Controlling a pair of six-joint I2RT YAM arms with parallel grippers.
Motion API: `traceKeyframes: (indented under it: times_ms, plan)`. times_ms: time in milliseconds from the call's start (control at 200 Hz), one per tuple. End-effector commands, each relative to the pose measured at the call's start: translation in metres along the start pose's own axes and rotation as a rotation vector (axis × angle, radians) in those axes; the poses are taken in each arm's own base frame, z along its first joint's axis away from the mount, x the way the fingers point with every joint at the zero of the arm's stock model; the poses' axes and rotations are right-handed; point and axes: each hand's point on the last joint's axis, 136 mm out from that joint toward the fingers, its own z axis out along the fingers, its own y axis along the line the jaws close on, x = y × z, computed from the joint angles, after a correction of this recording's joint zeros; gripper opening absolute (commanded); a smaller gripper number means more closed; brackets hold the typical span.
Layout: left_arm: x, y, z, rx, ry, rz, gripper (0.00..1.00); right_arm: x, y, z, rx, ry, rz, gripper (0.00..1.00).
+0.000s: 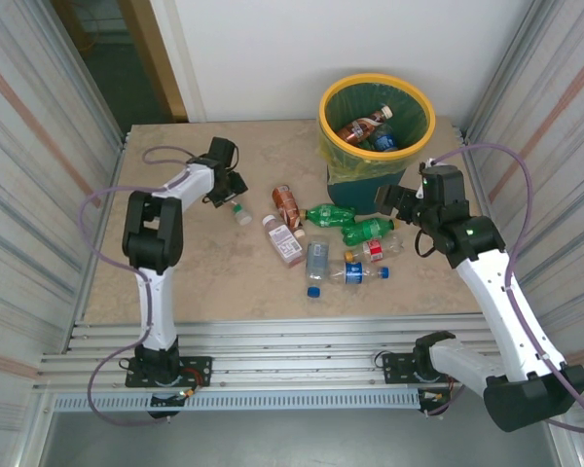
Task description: Put the plastic bottles in the bin
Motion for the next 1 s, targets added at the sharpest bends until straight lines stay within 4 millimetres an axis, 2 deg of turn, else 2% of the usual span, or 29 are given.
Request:
traceKeyframes:
  times_ms: [0, 281, 456, 736, 997]
  plan:
    - [-0.019, -0.023, -0.056, 0.151, -0.093, -0.002, 0.48, -0.001, 0.035, -0.004, -0.153, 0.002, 0.010, 0.99]
    - [-0.004, -0.026, -0.133, 0.306, -0.195, 0.046, 0.48, 0.010, 0.118, -0.003, -0.420, 0.066, -0.058, 0.99]
    - [0.008, -0.031, -0.174, 0.390, -0.251, 0.072, 0.48, 0.024, 0.166, 0.004, -0.542, 0.115, -0.106, 0.92]
    - [0.032, -0.040, -0.218, 0.518, -0.274, 0.081, 0.48, 0.062, 0.233, 0.019, -0.670, 0.229, -0.215, 0.87]
    - [0.057, -0.039, -0.235, 0.596, -0.258, 0.044, 0.47, 0.097, 0.279, 0.027, -0.730, 0.305, -0.323, 0.83]
